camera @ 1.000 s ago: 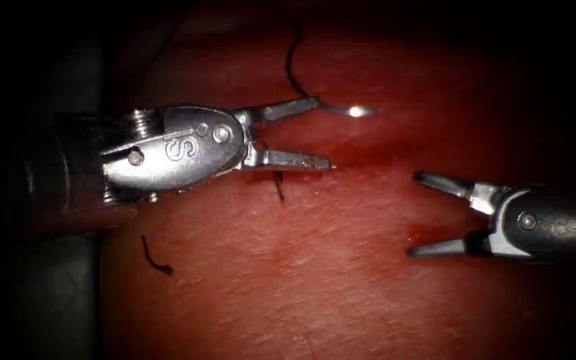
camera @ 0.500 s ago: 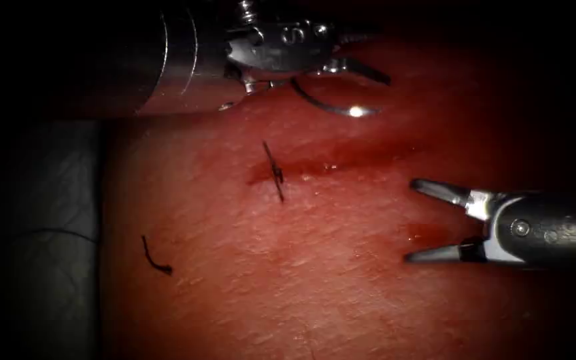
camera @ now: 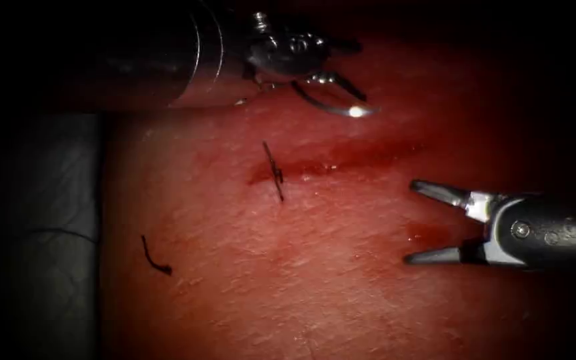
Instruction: Wound Closure
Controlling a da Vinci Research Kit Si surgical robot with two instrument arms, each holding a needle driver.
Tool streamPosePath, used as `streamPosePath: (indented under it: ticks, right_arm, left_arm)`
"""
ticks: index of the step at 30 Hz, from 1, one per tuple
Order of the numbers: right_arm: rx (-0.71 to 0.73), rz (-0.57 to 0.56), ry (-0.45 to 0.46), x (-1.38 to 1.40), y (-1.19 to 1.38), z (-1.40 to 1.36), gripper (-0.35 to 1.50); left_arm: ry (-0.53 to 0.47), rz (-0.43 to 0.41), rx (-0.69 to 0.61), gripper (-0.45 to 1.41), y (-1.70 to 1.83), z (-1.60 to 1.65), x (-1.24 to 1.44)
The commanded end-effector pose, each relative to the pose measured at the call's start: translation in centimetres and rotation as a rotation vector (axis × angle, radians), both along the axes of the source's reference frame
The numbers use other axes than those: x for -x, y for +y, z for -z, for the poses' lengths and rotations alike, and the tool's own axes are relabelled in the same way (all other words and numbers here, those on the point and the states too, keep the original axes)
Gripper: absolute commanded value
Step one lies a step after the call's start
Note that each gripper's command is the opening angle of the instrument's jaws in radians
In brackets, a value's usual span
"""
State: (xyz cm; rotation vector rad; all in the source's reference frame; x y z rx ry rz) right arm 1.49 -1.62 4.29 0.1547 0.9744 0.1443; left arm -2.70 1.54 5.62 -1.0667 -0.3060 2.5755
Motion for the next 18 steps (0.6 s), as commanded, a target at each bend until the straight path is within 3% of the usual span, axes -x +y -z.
streamPosePath:
  ticks: [1,18]
  right_arm:
    - [-0.003,0.001,0.002,-0.06,-0.09,-0.05,0.65]
    - [-0.001,-0.001,0.0,-0.1,-0.1,-0.06,0.67]
  left_arm:
    - [-0.012,-0.002,-0.008,0.35,-0.01,-0.08,0.06]
    - [0.055,-0.071,-0.043,0.28,-0.19,-0.59,0.1]
